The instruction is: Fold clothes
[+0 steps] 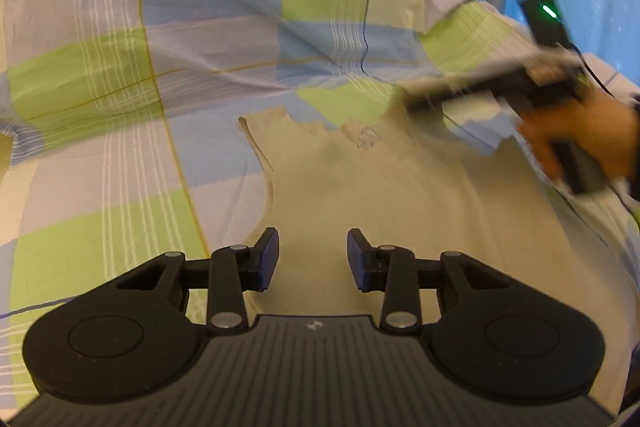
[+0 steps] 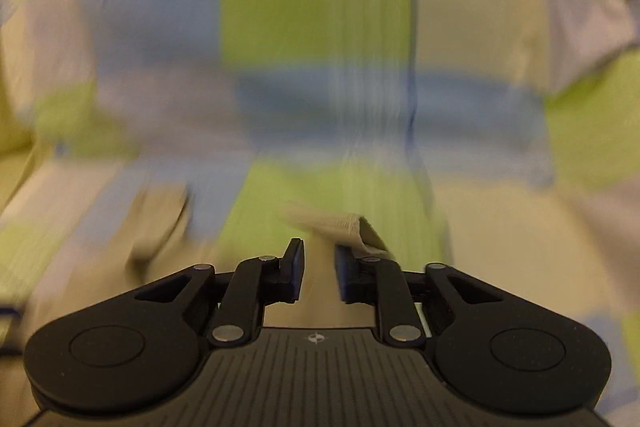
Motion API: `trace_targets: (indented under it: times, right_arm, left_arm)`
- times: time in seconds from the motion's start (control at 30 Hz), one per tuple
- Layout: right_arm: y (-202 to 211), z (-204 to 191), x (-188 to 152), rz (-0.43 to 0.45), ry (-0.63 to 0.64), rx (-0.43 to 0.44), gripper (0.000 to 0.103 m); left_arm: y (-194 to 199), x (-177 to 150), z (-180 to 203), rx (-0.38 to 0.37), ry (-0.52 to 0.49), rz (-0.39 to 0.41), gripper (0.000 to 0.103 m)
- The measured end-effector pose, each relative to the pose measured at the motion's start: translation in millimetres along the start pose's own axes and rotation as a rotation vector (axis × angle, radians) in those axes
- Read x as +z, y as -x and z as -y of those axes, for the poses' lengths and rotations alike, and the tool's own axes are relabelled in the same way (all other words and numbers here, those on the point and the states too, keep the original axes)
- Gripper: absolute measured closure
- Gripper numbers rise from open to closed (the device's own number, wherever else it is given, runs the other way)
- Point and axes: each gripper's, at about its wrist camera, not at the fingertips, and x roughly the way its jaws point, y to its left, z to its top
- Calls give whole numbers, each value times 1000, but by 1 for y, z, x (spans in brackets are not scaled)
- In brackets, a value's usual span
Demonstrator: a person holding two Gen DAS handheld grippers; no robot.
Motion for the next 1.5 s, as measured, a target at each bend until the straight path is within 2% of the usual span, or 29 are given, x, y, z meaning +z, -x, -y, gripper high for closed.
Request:
trace_targets:
  times: [0.03, 0.1, 0.2, 0.3, 0.43, 0.6, 0.67, 0.7, 0.77, 0.87, 0.97, 1.03, 1.07, 1.1, 1.13, 1.17, 1.37, 1.5]
  right_arm:
    - [-2, 4, 11, 38, -25, -21, 72]
    - [6, 9, 7, 42, -67, 27, 68]
    - [25, 3, -13, 30, 23, 7, 63]
    - [33, 14, -26, 14, 71, 8, 63]
    - [24, 33, -24, 4, 96, 44, 63]
    - [12, 58, -21, -8, 128, 89, 63]
    - [6, 70, -24, -14, 143, 101, 63]
    - [-4, 57, -22, -21, 154, 99, 63]
    - [-13, 65, -24, -38, 176, 103, 63]
    - [-22, 70, -24, -50, 196, 136, 63]
    - [-30, 72, -23, -64, 206, 178, 63]
    - [-33, 71, -20, -61, 214, 179, 63]
    - [-34, 70, -18, -54, 220, 168, 62]
    - [-35, 69, -15, -47, 225, 156, 63]
    - [-36, 68, -13, -40, 230, 144, 72]
    - [-37, 67, -11, -33, 235, 133, 103]
    - [-43, 61, 3, 9, 267, 63, 102]
    - [-59, 55, 16, 8, 298, 7, 101]
  left_arm:
    - [2, -1, -1, 4, -3, 13, 71]
    - [5, -1, -6, 16, -4, 24, 71]
    - [4, 3, -17, 16, 15, 20, 71]
    - [-5, 17, -25, 8, -39, 43, 71]
    - [-37, 47, -43, -5, -102, 47, 71]
    - [-95, 82, -63, -17, -122, 19, 71]
    - [-119, 90, -66, -46, -148, -14, 71]
    - [-131, 93, -67, -61, -162, -31, 70]
    - [-150, 97, -67, -85, -205, -67, 69]
    - [-160, 99, -69, -136, -216, -80, 69]
    - [-159, 99, -68, -163, -221, -93, 77]
    - [-154, 97, -63, -177, -244, -91, 96]
    - [-152, 95, -60, -174, -265, -88, 99]
    - [-149, 93, -57, -168, -287, -85, 100]
    - [-147, 91, -54, -160, -304, -79, 100]
    - [-143, 91, -53, -146, -310, -67, 101]
    - [-133, 110, -65, -9, -288, 42, 101]
    - [-151, 122, -75, 40, -247, 25, 101]
